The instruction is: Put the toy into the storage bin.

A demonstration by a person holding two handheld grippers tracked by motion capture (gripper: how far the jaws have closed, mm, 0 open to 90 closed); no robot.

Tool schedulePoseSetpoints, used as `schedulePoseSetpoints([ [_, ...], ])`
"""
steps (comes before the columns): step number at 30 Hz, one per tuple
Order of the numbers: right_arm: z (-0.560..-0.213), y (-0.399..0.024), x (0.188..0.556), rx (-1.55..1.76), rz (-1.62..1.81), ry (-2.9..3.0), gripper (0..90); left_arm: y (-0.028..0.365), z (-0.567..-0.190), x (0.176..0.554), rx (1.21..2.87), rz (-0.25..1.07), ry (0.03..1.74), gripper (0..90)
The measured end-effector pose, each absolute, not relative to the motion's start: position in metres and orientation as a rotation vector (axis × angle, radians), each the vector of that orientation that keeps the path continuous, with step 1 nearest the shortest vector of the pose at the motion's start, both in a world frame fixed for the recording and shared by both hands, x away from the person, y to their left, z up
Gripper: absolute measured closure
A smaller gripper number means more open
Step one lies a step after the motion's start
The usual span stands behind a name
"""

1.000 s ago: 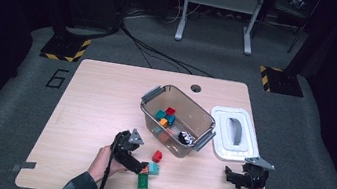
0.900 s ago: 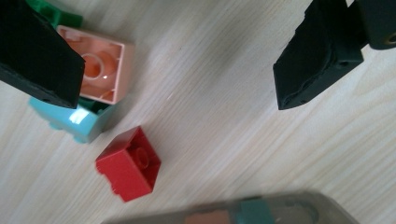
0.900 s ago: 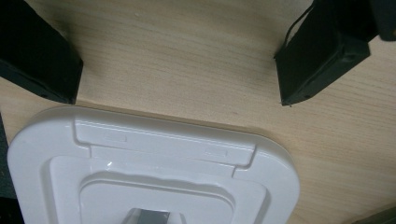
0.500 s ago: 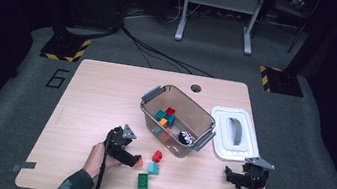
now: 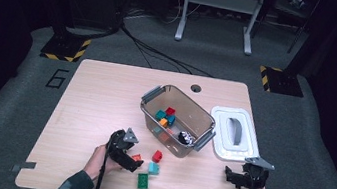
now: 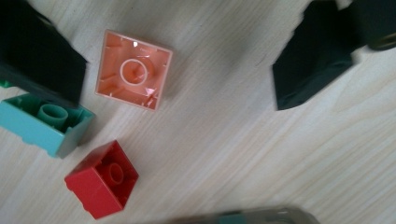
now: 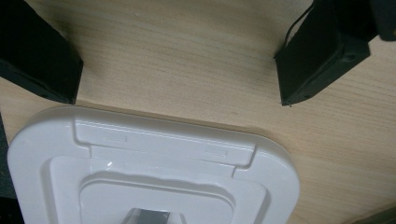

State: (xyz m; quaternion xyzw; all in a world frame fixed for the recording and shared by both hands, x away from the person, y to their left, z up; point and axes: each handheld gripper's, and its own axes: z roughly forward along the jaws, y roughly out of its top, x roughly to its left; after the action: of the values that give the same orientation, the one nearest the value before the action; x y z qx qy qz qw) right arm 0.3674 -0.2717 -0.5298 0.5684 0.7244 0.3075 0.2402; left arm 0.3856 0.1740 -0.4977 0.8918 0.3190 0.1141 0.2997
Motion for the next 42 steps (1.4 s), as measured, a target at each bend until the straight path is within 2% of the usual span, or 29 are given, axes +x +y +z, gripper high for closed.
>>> schedulePoseSetpoints([
  [3,-0.53,-0.272,0.367,1.556,0.842,1.982,0.0,0.169,-0.5,0.383,2.395,0.307,0.822,34.6],
  [5,-0.53,-0.272,0.367,1.556,0.841,1.982,0.0,0.168,-0.502,0.381,2.394,0.313,0.818,46.4],
  [8,-0.53,-0.272,0.367,1.556,0.842,1.982,0.0,0.17,-0.502,0.382,2.381,0.3,0.83,57.4],
  [25,-0.53,-0.272,0.367,1.555,0.842,1.982,0.0,0.183,-0.485,0.393,2.315,0.337,0.891,59.2],
  [42,-0.53,-0.272,0.367,1.556,0.841,1.982,0.0,0.195,-0.447,0.408,2.255,0.417,0.898,59.2],
])
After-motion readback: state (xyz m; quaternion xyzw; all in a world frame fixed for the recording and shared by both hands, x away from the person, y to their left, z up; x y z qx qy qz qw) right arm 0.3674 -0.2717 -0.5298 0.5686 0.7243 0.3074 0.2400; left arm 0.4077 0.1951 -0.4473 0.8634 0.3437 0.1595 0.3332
